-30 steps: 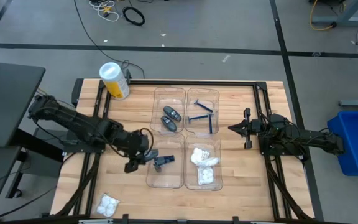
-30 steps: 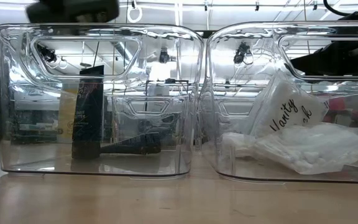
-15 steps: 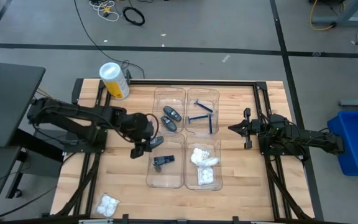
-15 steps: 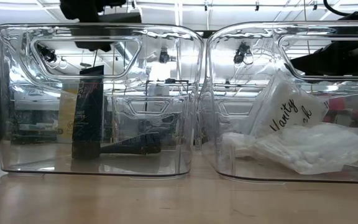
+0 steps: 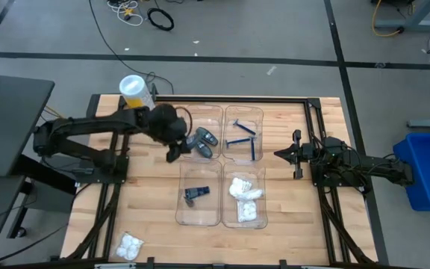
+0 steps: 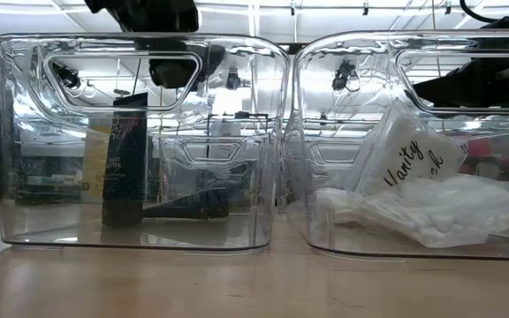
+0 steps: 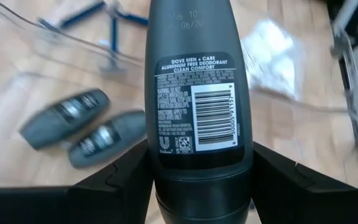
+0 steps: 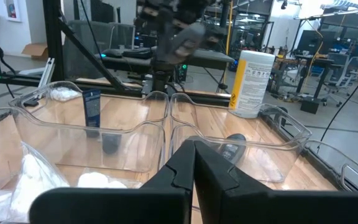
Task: Pick & Place Travel size toiletries
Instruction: Put the deodorant into the top left transparent bin
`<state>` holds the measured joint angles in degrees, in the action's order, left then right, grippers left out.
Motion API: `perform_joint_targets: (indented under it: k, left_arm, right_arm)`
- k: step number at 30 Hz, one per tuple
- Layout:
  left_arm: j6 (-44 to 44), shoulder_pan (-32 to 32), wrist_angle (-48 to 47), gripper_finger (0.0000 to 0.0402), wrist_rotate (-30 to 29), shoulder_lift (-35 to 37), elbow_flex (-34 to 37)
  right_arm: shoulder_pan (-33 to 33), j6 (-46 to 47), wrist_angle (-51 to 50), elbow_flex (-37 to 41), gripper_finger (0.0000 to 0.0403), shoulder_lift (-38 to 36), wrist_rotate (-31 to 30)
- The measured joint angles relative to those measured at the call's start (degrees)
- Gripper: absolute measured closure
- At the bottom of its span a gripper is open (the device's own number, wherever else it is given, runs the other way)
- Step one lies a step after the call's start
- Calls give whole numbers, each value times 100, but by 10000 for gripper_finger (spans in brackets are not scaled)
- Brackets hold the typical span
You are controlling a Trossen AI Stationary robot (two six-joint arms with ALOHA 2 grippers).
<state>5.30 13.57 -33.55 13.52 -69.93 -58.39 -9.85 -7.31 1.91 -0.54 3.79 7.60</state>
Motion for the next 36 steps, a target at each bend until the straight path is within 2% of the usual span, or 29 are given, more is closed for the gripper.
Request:
perform_joint_targets:
  k: [9, 14, 20, 28, 36]
  left_arm:
    - [-554, 1007, 198, 180, 436, -2, 0]
    - [-817, 1358, 203, 176, 602, -4, 0]
    - [-1147, 1403, 202, 181, 557, -4, 0]
    - [-1062, 1387, 213, 179, 524, -67, 0]
    - [-1016, 1377, 261, 175, 285, -772, 2]
  right_arm:
    - [2, 0, 0, 0, 389, -2, -2]
    - [1, 1, 2, -1, 389, -1, 0]
    - [2, 1, 2, -2, 389, 0, -1]
    - [1, 0, 0, -2, 389, -1, -1]
    - [2, 0, 2, -2, 389, 0, 0]
